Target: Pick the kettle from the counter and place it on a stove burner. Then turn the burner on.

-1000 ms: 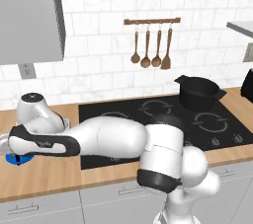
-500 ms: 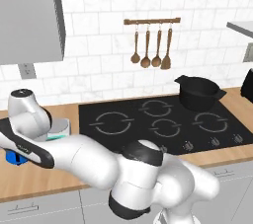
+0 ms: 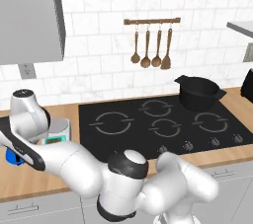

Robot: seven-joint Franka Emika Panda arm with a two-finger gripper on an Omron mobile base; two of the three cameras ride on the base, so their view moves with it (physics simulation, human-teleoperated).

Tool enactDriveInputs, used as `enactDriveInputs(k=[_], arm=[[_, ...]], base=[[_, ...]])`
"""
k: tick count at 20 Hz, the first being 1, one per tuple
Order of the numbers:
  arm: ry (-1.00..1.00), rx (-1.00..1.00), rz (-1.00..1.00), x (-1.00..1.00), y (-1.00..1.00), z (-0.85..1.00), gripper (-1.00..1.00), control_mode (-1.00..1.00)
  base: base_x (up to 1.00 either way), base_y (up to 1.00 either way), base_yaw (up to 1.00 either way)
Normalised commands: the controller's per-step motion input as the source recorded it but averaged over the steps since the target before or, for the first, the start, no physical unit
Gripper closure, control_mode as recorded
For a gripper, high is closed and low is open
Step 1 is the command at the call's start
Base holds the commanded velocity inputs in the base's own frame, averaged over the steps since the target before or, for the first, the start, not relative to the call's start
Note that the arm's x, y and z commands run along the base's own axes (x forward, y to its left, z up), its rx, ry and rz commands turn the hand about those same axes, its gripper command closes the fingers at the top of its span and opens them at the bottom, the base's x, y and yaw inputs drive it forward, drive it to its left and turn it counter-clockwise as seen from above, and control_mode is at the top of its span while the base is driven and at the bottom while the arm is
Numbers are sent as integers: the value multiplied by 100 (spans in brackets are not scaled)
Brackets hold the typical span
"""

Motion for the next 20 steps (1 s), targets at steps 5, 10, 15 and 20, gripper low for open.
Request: enactDriveInputs(k=[5, 10, 15, 20], arm=[[-2, 0, 0, 29, 13, -3, -100, -100], [0, 0, 0, 13, 17, -19, -100, -100], [0, 0, 0, 8, 18, -8, -100, -100], [-3, 0, 0, 0, 15, 0, -100, -100]], base=[[0, 0, 0], [0, 0, 0], [0, 0, 0], [0, 0, 0]])
